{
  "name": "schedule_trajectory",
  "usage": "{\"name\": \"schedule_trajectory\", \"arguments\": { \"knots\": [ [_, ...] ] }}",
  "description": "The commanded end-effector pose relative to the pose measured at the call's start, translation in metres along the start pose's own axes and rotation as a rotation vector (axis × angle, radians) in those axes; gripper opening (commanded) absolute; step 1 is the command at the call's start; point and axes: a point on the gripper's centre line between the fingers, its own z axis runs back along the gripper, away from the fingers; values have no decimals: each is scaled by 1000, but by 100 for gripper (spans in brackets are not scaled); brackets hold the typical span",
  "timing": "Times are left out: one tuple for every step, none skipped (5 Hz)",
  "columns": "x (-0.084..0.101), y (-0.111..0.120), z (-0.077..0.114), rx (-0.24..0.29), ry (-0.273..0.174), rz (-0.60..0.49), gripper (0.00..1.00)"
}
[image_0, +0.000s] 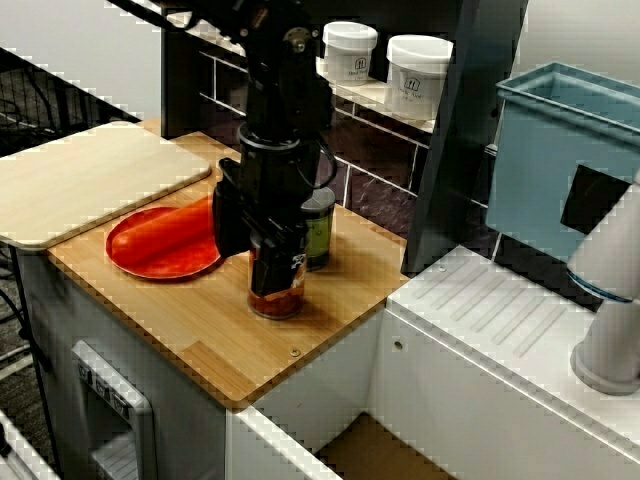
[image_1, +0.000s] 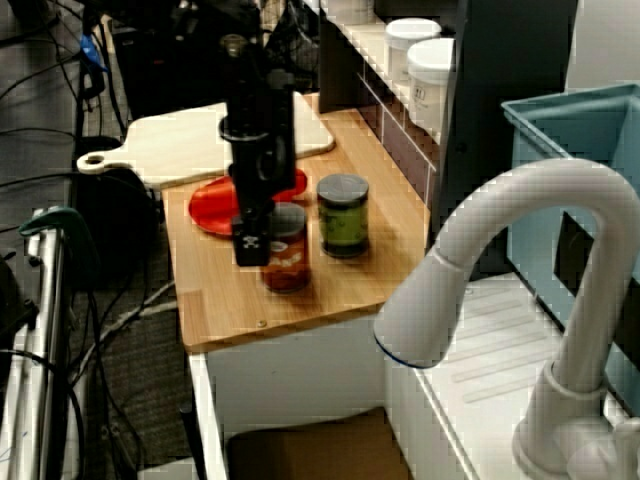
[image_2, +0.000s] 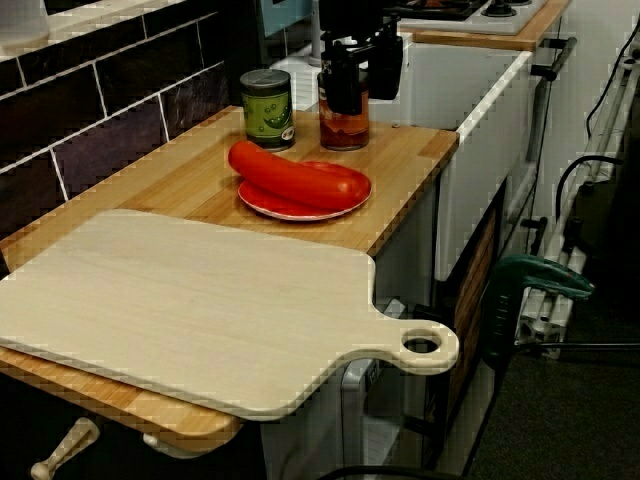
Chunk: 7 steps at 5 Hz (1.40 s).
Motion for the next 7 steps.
{"name": "schedule_trajectory", "arguments": {
  "knots": [
    [22,9,18,-18,-33,25,100],
    [30,9,20,-30,-27,33,100],
    [30,12,20,-25,-20,34,100],
    [18,16,30,-33,-22,19,100],
    [11,17,48,-63,-66,1,100],
    [12,18,62,-87,-93,-5,100],
    [17,22,70,-111,-130,-8,100]
  ]
}}
